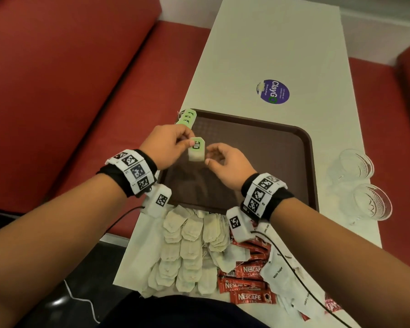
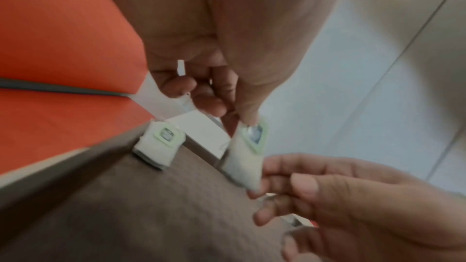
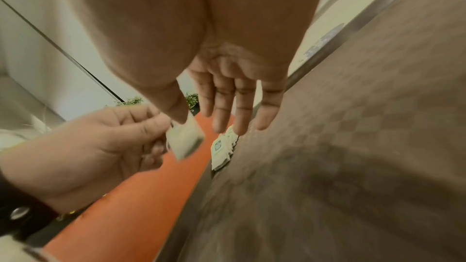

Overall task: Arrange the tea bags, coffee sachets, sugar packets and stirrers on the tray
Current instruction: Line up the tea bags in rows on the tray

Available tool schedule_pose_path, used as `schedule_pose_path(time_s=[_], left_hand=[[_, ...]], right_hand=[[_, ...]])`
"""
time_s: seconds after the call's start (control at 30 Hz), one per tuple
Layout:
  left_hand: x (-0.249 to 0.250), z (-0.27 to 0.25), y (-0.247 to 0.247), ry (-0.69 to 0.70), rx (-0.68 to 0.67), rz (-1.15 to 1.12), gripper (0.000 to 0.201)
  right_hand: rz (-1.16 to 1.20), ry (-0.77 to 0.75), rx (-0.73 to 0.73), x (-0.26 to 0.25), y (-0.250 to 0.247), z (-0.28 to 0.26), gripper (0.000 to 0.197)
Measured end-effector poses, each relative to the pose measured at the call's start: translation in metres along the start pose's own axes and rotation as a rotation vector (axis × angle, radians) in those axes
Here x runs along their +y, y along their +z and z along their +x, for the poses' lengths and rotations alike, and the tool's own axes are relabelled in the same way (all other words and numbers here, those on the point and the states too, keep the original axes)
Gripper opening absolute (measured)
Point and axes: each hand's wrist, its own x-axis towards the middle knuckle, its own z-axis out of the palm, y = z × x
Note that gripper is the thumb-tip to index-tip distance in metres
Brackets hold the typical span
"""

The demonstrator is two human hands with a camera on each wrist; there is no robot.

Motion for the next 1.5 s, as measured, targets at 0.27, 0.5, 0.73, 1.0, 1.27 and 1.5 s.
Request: schedule_pose_path(time_s=[0.27, 0.5, 0.73, 1.0, 1.27, 1.5], left_hand=[[-0.044, 0.055, -0.003, -0.318, 0.026, 0.208, 0.011], [-0.048, 0.069, 0.003, -0.384, 0.027, 0.266, 0.015], [-0.052, 0.071, 0.007, -0.317, -0.032, 0.378, 0.049], [-0.048, 0.075, 0.003, -0.29, -0.06, 0.402, 0.048], [-0.042, 0.071, 0.001, -0.219, -0.066, 0.347, 0.029], [-0.037, 0.063, 0.003, -0.173, -0.22, 0.499, 0.036]], right_hand=[[-0.293, 0.127, -0.143, -0.017, -0.016, 0.083, 0.051], [-0.298, 0.17, -0.22, -0.025, 0.0, 0.114, 0.058], [-0.221, 0.168, -0.227, -0.021, 0.015, 0.131, 0.061], [-0.238, 0.16, -0.231, -0.021, 0.017, 0.148, 0.071], [-0.259, 0.123, -0.226, -0.013, 0.013, 0.141, 0.07], [-0.391, 0.056, -0.197, -0.01, -0.006, 0.111, 0.051]])
